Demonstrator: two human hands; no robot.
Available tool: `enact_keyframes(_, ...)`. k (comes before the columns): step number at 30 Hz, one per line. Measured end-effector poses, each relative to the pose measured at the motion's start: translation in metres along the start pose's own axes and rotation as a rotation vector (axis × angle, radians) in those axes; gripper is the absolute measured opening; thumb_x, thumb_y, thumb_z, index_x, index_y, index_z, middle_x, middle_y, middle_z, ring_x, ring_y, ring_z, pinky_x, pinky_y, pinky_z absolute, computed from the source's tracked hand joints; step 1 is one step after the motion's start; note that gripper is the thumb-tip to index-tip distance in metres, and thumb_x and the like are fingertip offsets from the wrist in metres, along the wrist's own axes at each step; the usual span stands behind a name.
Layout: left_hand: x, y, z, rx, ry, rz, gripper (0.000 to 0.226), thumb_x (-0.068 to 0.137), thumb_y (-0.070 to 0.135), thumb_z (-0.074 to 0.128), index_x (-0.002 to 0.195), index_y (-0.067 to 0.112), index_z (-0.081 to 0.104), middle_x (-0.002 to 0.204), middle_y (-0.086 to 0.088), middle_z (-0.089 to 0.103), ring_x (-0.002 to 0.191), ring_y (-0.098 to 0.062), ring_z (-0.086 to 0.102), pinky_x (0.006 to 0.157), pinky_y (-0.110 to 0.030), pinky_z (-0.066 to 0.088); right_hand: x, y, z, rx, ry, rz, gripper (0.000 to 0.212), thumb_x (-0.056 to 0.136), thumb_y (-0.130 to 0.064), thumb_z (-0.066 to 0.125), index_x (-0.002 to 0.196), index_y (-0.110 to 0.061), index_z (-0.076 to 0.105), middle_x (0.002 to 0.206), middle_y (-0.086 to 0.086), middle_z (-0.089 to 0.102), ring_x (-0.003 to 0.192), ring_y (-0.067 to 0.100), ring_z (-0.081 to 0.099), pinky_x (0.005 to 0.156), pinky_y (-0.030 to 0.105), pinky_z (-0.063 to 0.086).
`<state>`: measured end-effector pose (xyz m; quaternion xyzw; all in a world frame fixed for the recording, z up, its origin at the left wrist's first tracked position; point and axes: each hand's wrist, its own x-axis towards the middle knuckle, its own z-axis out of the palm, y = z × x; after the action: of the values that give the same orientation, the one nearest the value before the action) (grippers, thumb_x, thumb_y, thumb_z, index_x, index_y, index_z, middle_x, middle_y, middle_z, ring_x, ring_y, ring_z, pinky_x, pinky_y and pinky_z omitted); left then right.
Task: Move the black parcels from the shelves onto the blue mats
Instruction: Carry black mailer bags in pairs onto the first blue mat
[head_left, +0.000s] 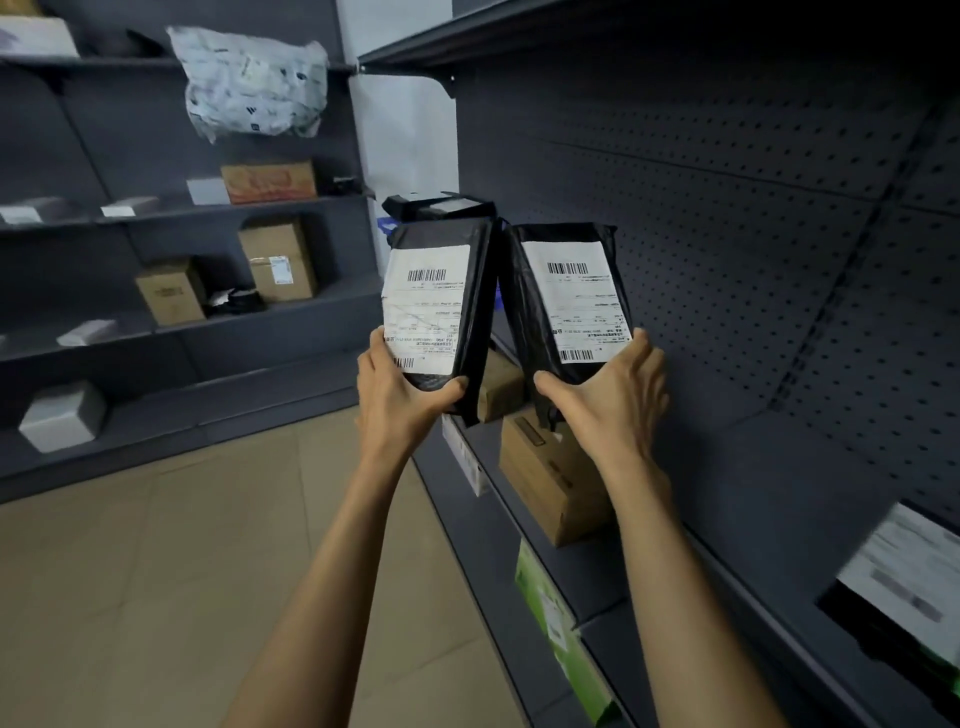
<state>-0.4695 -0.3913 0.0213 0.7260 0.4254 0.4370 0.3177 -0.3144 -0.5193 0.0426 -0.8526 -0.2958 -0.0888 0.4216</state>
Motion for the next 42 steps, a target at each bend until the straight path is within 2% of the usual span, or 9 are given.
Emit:
enact_keyframes(7, 0.161, -0.047, -0.001, 0.052, 0.063, -0.068, 0.101, 0.055, 0.056, 0.071, 0.141, 0.021, 0.031, 0.133, -0.005, 0.042, 0.126, -0.023, 0.041, 0.091, -0.043, 0.042, 0.109, -0.077, 0.132, 0.07, -0.083, -0.032, 0.12, 0.062, -0.061, 0.076, 0.15, -0.003, 0.018, 0.145, 0.016, 0.034, 0.131, 0.033, 0.038, 0.105, 0.045, 0.034)
enact_keyframes(12, 0.254, -0.1, 0.007, 0.116, 0.086, -0.081, 0.099, 0.067, 0.049, 0.08, 0.145, 0.021, 0.027, 0.137, -0.006, 0.04, 0.127, -0.027, 0.042, 0.086, -0.042, 0.038, 0.168, -0.11, 0.216, 0.039, -0.116, -0.028, 0.122, 0.061, -0.059, 0.077, 0.15, -0.002, 0.017, 0.151, 0.017, 0.028, 0.137, 0.035, 0.031, 0.109, 0.048, 0.029)
enact_keyframes(17, 0.359, -0.148, 0.023, 0.117, 0.037, -0.072, 0.1, 0.067, 0.052, 0.079, 0.146, 0.02, 0.025, 0.138, -0.009, 0.04, 0.128, -0.03, 0.04, 0.085, -0.045, 0.039, 0.228, -0.148, 0.299, -0.022, -0.088, -0.002, 0.118, 0.06, -0.058, 0.078, 0.147, -0.003, 0.021, 0.146, 0.017, 0.033, 0.133, 0.035, 0.034, 0.105, 0.048, 0.031)
enact_keyframes(21, 0.457, -0.179, 0.028, 0.148, -0.009, -0.048, 0.112, 0.067, 0.057, 0.076, 0.152, 0.017, 0.016, 0.142, -0.01, 0.037, 0.133, -0.031, 0.037, 0.089, -0.049, 0.041, 0.28, -0.189, 0.362, -0.025, -0.06, 0.052, 0.118, 0.06, -0.058, 0.078, 0.148, -0.004, 0.02, 0.147, 0.015, 0.031, 0.136, 0.034, 0.031, 0.103, 0.051, 0.032)
enact_keyframes(24, 0.526, -0.195, 0.031, 0.155, -0.047, -0.026, 0.116, 0.067, 0.062, 0.073, 0.154, 0.019, 0.011, 0.144, -0.011, 0.034, 0.134, -0.032, 0.034, 0.092, -0.051, 0.04, 0.319, -0.215, 0.401, -0.016, -0.068, 0.074, 0.118, 0.062, -0.06, 0.077, 0.149, -0.005, 0.018, 0.149, 0.014, 0.028, 0.137, 0.034, 0.029, 0.102, 0.054, 0.036)
enact_keyframes(27, 0.585, -0.204, 0.04, 0.164, -0.086, 0.01, 0.114, 0.066, 0.064, 0.069, 0.154, 0.026, 0.009, 0.141, -0.014, 0.034, 0.13, -0.035, 0.035, 0.09, -0.048, 0.039, 0.36, -0.231, 0.429, -0.067, -0.044, 0.081, 0.118, 0.062, -0.06, 0.077, 0.149, -0.005, 0.018, 0.149, 0.014, 0.028, 0.137, 0.034, 0.028, 0.1, 0.054, 0.036)
enact_keyframes(35, 0.72, -0.216, 0.106, 0.168, -0.16, 0.04, 0.08, 0.07, 0.06, 0.067, 0.138, 0.035, 0.032, 0.125, -0.01, 0.039, 0.12, -0.036, 0.039, 0.098, -0.049, 0.037, 0.486, -0.243, 0.51, -0.144, -0.025, 0.107, 0.114, 0.062, -0.056, 0.078, 0.146, -0.003, 0.023, 0.147, 0.017, 0.03, 0.137, 0.035, 0.028, 0.106, 0.051, 0.032)
enact_keyframes(42, 0.827, -0.217, 0.186, 0.274, -0.265, 0.01, 0.075, 0.072, 0.065, 0.063, 0.134, 0.031, 0.037, 0.127, -0.013, 0.039, 0.121, -0.037, 0.039, 0.1, -0.048, 0.033, 0.597, -0.227, 0.579, -0.235, -0.05, 0.165, 0.114, 0.059, -0.059, 0.078, 0.143, -0.003, 0.026, 0.144, 0.016, 0.032, 0.135, 0.035, 0.03, 0.104, 0.051, 0.032)
